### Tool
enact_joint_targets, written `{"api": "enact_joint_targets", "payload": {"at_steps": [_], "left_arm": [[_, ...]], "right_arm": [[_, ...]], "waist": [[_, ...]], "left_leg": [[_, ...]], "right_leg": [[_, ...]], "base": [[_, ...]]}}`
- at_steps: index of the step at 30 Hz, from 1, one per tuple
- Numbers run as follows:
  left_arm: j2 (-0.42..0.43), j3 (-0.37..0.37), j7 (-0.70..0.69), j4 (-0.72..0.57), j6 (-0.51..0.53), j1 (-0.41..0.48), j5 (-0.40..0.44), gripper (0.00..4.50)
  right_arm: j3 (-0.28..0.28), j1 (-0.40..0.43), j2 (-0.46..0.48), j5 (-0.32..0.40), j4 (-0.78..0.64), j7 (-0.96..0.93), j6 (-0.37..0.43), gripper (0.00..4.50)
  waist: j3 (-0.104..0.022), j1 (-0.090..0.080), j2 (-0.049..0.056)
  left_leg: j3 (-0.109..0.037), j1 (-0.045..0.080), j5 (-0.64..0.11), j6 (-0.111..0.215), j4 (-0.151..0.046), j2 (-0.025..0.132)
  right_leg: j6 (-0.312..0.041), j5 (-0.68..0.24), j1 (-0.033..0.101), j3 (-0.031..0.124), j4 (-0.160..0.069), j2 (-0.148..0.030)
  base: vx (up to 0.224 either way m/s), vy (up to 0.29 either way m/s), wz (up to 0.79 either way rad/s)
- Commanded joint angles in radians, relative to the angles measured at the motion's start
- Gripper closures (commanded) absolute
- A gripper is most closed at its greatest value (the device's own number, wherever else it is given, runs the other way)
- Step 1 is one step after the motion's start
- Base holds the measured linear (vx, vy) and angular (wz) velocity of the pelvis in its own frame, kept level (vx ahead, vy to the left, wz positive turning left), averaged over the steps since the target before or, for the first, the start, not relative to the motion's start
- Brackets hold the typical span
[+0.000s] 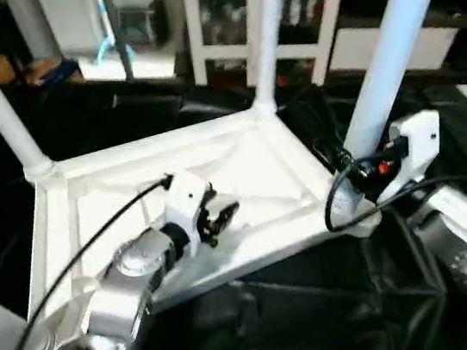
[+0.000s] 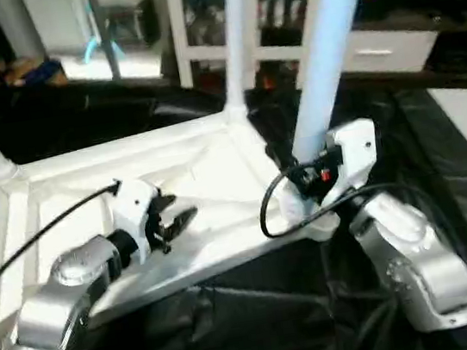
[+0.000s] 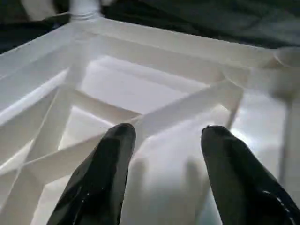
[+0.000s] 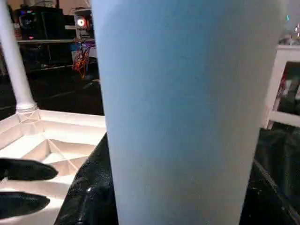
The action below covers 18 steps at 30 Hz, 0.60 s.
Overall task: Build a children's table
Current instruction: Insert table leg to table base
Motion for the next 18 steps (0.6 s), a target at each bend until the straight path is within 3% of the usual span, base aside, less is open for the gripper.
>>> {"api": "enact_joint_targets", "payload": {"at_steps": [1, 2, 3, 4, 9, 10, 12, 13, 17, 18], "left_arm": [[0.018, -0.038, -0.076, 0.053, 0.012, -0.038, 0.003, 1.89], [0.021, -0.042, -0.086, 0.063, 0.015, -0.045, 0.002, 1.89], [0.028, -0.048, -0.110, 0.086, 0.026, -0.062, -0.001, 1.89], [0.031, -0.050, -0.137, 0.106, 0.030, -0.078, -0.010, 1.89], [0.041, -0.057, -0.232, 0.164, 0.040, -0.114, -0.044, 1.89], [0.052, -0.069, -0.284, 0.219, 0.027, -0.138, -0.045, 1.89], [0.065, -0.092, -0.330, 0.311, -0.007, -0.175, -0.019, 1.89], [0.067, -0.103, -0.335, 0.353, -0.026, -0.192, 0.001, 1.89], [0.062, -0.129, -0.345, 0.477, -0.082, -0.241, 0.052, 1.89], [0.064, -0.135, -0.351, 0.485, -0.088, -0.245, 0.058, 2.08]], "right_arm": [[-0.015, 0.011, -0.003, 0.014, -0.029, -0.002, 0.025, 2.66], [-0.017, 0.013, -0.002, 0.016, -0.033, -0.004, 0.028, 2.66], [-0.021, 0.018, 0.000, 0.021, -0.042, -0.008, 0.036, 2.66], [-0.024, 0.023, 0.000, 0.025, -0.053, -0.008, 0.043, 2.66], [-0.025, 0.037, -0.005, 0.029, -0.071, 0.004, 0.058, 2.66], [-0.028, 0.044, -0.008, 0.031, -0.079, 0.009, 0.071, 2.66], [-0.032, 0.051, -0.015, 0.033, -0.093, 0.016, 0.088, 2.66], [-0.034, 0.053, -0.017, 0.035, -0.099, 0.017, 0.095, 2.66], [-0.032, 0.057, -0.034, 0.039, -0.124, 0.036, 0.122, 2.66], [-0.031, 0.059, -0.039, 0.036, -0.127, 0.039, 0.123, 2.66]], "waist": [[-0.035, -0.005, 0.002], [-0.036, -0.006, 0.006], [-0.037, -0.008, 0.003], [-0.039, -0.007, 0.011], [-0.049, -0.011, 0.015], [-0.051, -0.012, 0.024], [-0.061, -0.010, 0.023], [-0.067, -0.011, 0.022], [-0.066, -0.010, 0.032], [-0.065, -0.011, 0.028]], "left_leg": [[-0.038, 0.021, -0.356, -0.067, -0.109, 0.072], [-0.035, 0.024, -0.354, -0.063, -0.107, 0.071], [-0.035, 0.022, -0.343, -0.059, -0.108, 0.071], [-0.036, 0.019, -0.324, -0.056, -0.107, 0.070], [-0.030, 0.006, -0.181, -0.003, -0.099, 0.074], [-0.028, 0.008, -0.172, 0.000, -0.097, 0.072], [-0.026, 0.011, -0.109, 0.022, -0.089, 0.070], [-0.025, 0.005, -0.018, 0.059, -0.081, 0.069], [-0.023, 0.012, -0.006, 0.091, -0.079, 0.077], [-0.021, 0.012, -0.017, 0.090, -0.081, 0.078]], "right_leg": [[-0.145, -0.353, 0.015, 0.034, -0.111, -0.069], [-0.155, -0.337, 0.009, 0.035, -0.110, -0.067], [-0.160, -0.325, 0.012, 0.035, -0.108, -0.067], [-0.168, -0.303, 0.014, 0.035, -0.105, -0.067], [-0.240, -0.076, 0.025, 0.030, -0.083, -0.066], [-0.246, -0.054, 0.023, 0.030, -0.081, -0.063], [-0.263, 0.051, 0.026, 0.029, -0.072, -0.059], [-0.280, 0.190, 0.029, 0.025, -0.060, -0.057], [-0.320, 0.235, 0.028, 0.022, -0.059, -0.063], [-0.323, 0.226, 0.029, 0.021, -0.061, -0.063]], "base": [[-0.057, -0.012, -0.04], [-0.057, -0.012, -0.04], [0.000, 0.000, 0.00], [0.000, 0.000, 0.00], [0.000, 0.000, 0.00], [0.000, 0.000, 0.00], [0.000, 0.000, 0.00], [0.000, 0.000, 0.00], [0.000, 0.000, 0.00], [0.000, 0.000, 0.00]]}}
